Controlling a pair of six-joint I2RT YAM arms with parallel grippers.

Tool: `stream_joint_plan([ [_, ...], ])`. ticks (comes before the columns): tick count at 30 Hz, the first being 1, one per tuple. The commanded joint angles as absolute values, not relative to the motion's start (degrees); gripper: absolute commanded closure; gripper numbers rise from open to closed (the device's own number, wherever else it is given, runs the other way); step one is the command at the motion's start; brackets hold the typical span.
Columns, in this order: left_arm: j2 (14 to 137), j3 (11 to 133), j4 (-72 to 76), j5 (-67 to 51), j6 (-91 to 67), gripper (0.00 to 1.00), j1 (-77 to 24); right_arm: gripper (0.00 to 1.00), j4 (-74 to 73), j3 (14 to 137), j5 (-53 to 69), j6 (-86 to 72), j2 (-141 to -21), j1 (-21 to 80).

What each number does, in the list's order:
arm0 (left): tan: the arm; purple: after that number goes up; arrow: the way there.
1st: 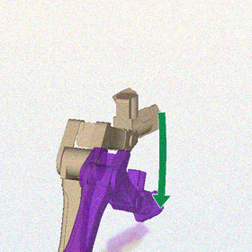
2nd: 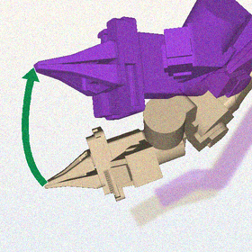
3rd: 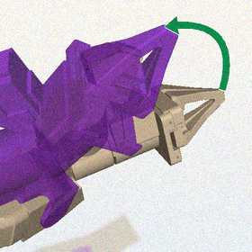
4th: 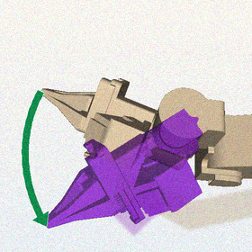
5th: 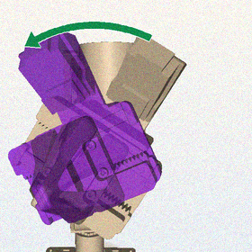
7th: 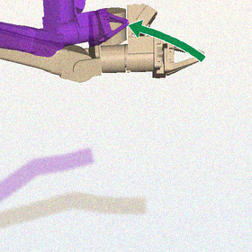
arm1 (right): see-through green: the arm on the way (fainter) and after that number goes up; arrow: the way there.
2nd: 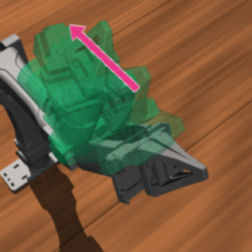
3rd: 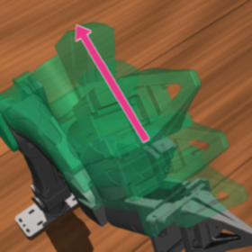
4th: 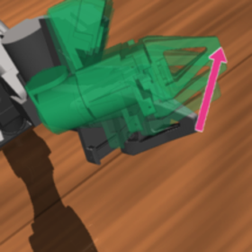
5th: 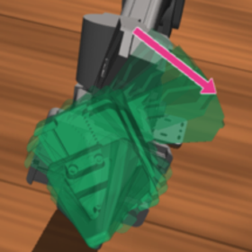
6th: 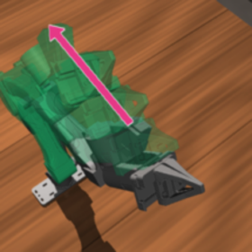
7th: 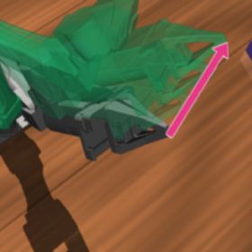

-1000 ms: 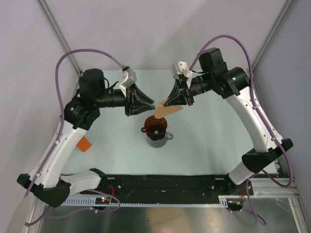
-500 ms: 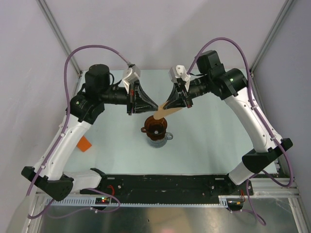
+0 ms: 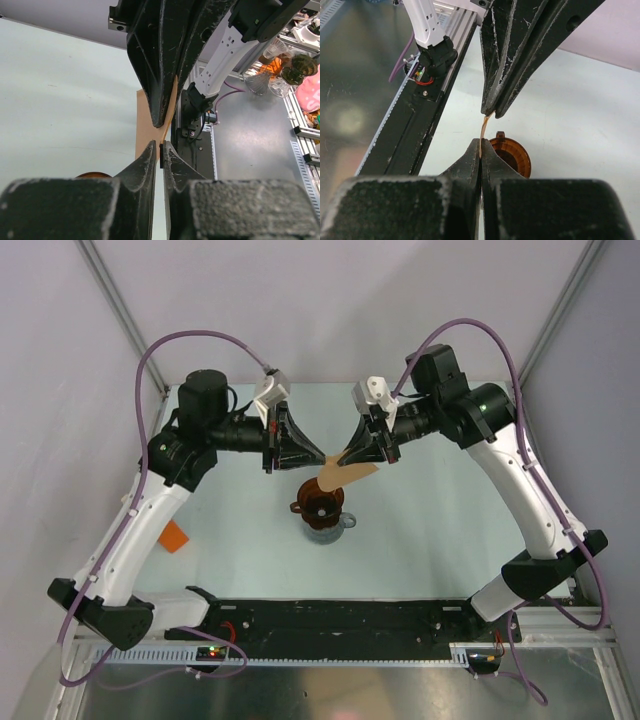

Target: Place the coffee filter in the dripper

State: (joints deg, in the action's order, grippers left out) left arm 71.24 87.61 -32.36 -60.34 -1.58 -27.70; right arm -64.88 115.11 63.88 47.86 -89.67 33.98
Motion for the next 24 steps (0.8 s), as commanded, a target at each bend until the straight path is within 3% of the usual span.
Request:
stream_joint_plan([
  [1,71.12,89.20,-31.83,-60.63,-2.20,0.88,-27.34,1.00,-64.11,115.24,65.53,49.15,-87.63,34.39],
  [9,71.43,89.52,-31.89,-61.30,-1.92,0.92,-27.33,1.00,-63.78,115.30,65.49,49.53,-87.85,34.95],
  [24,71.05,89.47,-31.87,-60.74,-0.10,0.84,-27.33,1.00,-61.24,116.55,65.53,45.68,-89.17,34.56],
])
